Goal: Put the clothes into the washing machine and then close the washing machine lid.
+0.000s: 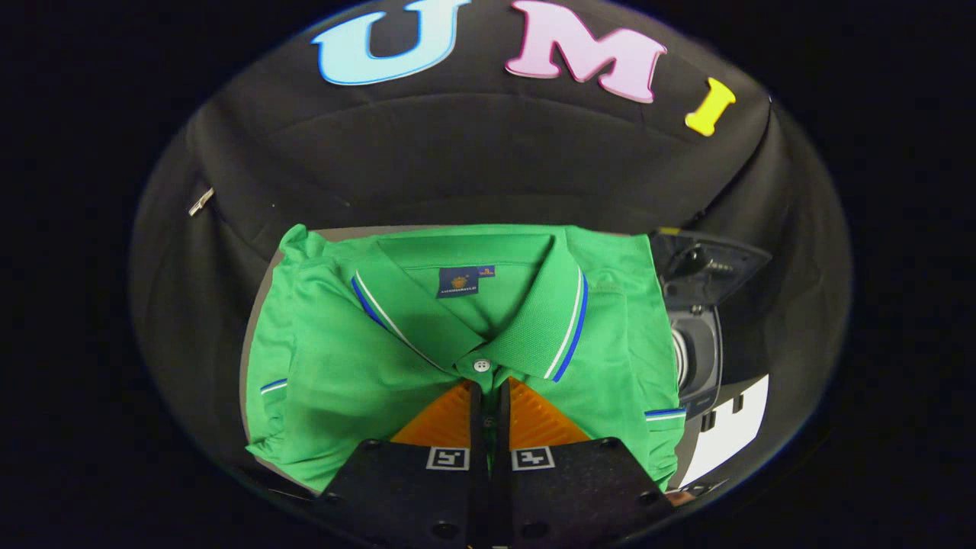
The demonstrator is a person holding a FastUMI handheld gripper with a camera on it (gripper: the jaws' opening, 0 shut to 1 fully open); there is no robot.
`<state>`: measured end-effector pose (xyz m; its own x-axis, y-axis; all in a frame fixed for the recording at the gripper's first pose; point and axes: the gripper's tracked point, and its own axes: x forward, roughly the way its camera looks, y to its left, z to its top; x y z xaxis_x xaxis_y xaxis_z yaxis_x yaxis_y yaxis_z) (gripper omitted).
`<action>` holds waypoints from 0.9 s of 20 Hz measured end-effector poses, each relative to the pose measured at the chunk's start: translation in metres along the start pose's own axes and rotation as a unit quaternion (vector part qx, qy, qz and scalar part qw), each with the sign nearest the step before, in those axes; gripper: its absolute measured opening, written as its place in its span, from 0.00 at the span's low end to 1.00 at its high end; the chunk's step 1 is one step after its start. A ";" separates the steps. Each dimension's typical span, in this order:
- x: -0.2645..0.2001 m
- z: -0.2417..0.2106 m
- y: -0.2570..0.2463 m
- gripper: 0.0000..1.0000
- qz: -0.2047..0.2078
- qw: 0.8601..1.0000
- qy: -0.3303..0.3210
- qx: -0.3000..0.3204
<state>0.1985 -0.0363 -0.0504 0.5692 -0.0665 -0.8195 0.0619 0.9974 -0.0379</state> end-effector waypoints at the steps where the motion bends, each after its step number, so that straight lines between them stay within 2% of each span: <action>1: -0.001 0.000 0.000 0.06 0.000 1.000 -0.027 -0.009; 4: -0.009 0.003 0.002 0.05 0.019 0.992 -0.125 -0.018; 8: -0.033 0.000 0.001 0.05 0.036 0.978 -0.207 -0.013; 18: -0.112 0.006 -0.014 0.05 0.004 0.930 -0.366 -0.013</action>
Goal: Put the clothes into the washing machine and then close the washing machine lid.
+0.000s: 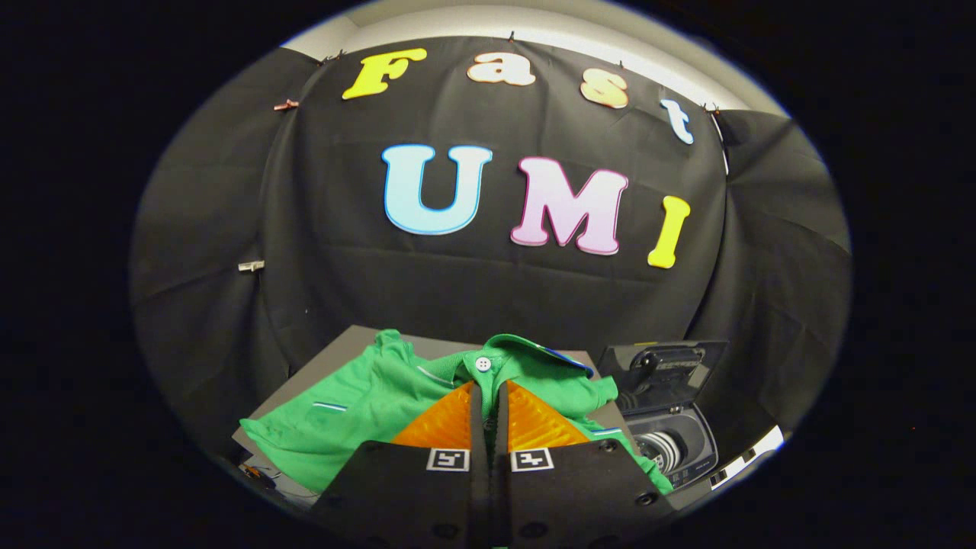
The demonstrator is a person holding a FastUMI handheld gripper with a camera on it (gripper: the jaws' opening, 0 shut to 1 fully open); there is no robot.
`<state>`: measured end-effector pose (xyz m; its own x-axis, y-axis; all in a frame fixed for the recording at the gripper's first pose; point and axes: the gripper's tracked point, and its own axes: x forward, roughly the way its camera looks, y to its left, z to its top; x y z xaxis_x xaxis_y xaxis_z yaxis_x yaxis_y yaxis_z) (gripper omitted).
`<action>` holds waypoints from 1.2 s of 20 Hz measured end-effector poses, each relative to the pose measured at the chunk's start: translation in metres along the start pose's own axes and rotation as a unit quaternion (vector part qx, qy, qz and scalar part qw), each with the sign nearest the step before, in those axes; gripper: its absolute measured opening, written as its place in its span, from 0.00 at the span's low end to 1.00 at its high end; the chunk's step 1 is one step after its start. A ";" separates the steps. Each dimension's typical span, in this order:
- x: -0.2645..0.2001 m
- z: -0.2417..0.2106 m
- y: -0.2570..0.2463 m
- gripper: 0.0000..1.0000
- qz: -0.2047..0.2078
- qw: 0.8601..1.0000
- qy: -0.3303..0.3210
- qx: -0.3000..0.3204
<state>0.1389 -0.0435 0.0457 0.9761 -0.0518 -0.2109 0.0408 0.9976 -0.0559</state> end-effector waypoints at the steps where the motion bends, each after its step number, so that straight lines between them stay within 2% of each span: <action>1: -0.004 -0.002 0.000 0.05 -0.002 1.000 0.000 0.000; 12: -0.032 0.032 -0.014 0.05 -0.018 0.997 -0.070 -0.013; 14: -0.037 0.051 -0.024 0.05 -0.026 0.995 -0.096 -0.003; 16: -0.033 0.052 -0.022 0.05 -0.020 0.996 -0.082 0.034; 19: -0.030 0.043 -0.020 0.05 -0.010 0.998 -0.065 0.023; 21: -0.035 0.027 -0.019 0.05 -0.020 0.999 -0.041 0.014; 23: -0.037 0.021 -0.019 0.06 -0.019 0.998 -0.046 0.028; 24: -0.036 0.018 -0.021 0.29 -0.013 0.999 -0.034 0.036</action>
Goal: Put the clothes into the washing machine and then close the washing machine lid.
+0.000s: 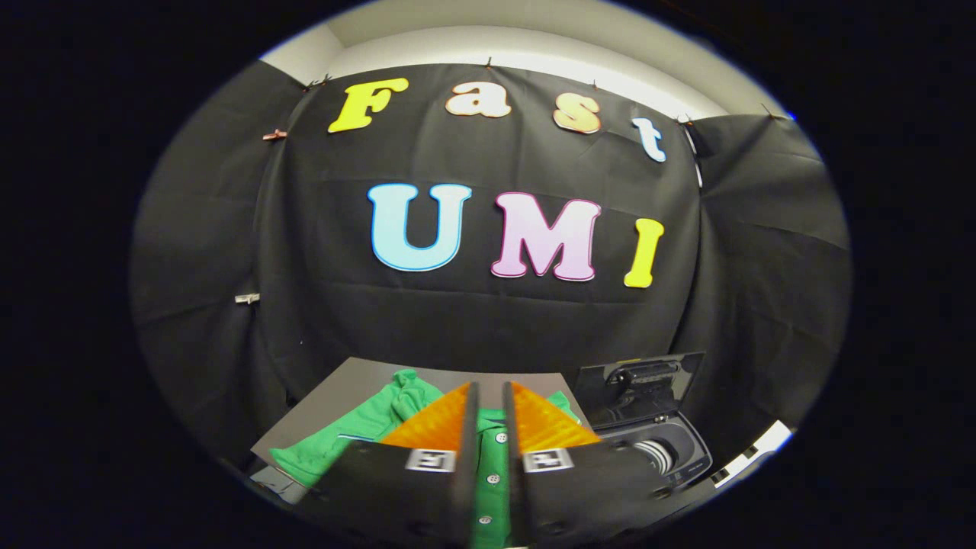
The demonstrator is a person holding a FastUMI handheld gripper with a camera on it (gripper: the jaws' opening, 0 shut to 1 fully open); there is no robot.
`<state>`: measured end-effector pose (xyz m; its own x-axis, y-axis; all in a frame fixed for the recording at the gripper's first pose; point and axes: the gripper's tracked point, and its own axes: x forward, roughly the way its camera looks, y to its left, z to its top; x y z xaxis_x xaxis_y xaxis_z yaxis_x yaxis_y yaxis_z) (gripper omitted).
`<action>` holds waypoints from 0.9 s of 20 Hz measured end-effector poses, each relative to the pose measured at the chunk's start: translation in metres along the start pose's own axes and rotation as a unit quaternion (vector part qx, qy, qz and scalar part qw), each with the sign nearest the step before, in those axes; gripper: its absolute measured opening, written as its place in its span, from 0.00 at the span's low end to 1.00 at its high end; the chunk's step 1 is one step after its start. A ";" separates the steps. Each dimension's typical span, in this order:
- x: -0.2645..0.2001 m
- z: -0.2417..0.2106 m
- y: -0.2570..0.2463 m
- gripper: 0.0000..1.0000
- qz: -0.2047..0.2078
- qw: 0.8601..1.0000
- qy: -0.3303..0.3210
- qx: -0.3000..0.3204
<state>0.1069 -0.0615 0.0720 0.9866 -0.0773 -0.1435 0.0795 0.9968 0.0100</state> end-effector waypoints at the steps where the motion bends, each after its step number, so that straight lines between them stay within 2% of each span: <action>1: -0.007 -0.013 0.001 0.53 0.008 1.000 0.021 0.007; 3: -0.006 -0.030 -0.006 1.00 0.002 0.999 0.041 0.002; 15: 0.004 -0.096 -0.014 0.98 0.000 0.994 0.110 0.000; 18: 0.006 -0.105 0.005 0.44 0.041 0.991 0.124 -0.008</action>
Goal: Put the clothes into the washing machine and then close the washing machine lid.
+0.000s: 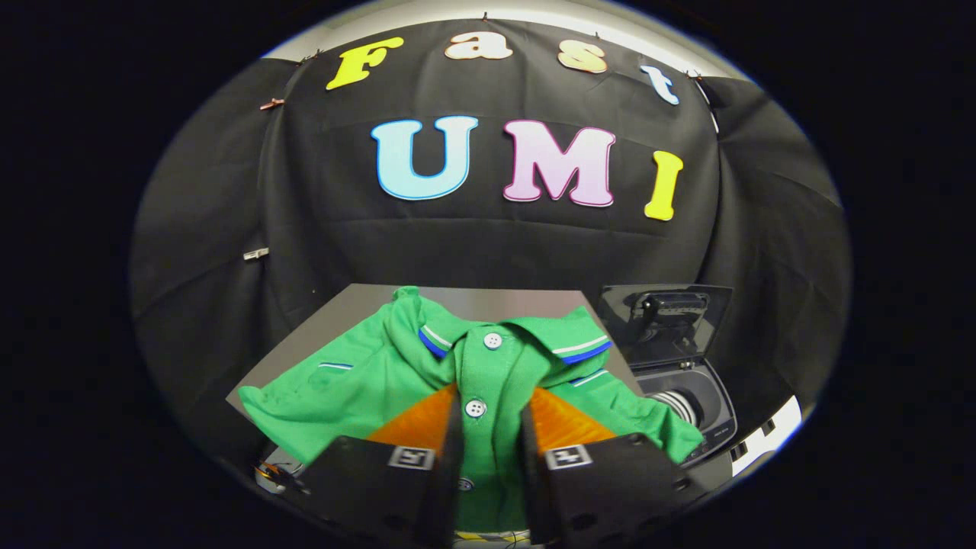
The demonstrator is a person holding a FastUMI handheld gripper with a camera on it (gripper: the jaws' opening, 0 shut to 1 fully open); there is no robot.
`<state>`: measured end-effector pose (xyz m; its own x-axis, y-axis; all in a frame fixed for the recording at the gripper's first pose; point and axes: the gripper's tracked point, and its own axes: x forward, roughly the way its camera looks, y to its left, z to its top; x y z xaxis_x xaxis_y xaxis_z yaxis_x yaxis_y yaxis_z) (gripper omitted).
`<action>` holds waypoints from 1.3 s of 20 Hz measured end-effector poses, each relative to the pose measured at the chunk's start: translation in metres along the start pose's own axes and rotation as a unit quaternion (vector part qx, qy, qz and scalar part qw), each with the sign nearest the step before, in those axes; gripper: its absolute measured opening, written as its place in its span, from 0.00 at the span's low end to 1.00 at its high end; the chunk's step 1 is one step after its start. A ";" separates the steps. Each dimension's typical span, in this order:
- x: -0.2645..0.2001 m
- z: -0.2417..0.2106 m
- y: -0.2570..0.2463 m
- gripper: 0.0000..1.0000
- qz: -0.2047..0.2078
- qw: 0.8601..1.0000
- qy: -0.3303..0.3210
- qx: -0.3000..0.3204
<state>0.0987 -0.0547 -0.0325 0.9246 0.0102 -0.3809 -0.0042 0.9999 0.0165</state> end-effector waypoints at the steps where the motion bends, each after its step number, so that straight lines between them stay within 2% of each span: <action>1: 0.003 -0.001 -0.002 0.26 -0.011 1.000 0.003 -0.023; 2: 0.003 -0.002 -0.002 0.24 -0.010 0.999 0.003 -0.043; 4: -0.001 0.006 -0.006 0.12 -0.014 0.998 -0.007 -0.058; 9: -0.015 0.048 -0.023 0.12 -0.008 0.997 -0.070 -0.026; 14: -0.024 0.073 -0.057 0.12 0.009 0.996 -0.084 -0.024; 20: -0.031 0.111 -0.135 0.12 0.012 0.994 -0.112 -0.006; 26: -0.025 0.124 -0.226 0.12 -0.004 0.992 -0.118 0.034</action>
<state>0.1242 -0.2821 0.0878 0.9878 -0.0097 -0.1552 0.0224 0.9965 0.0802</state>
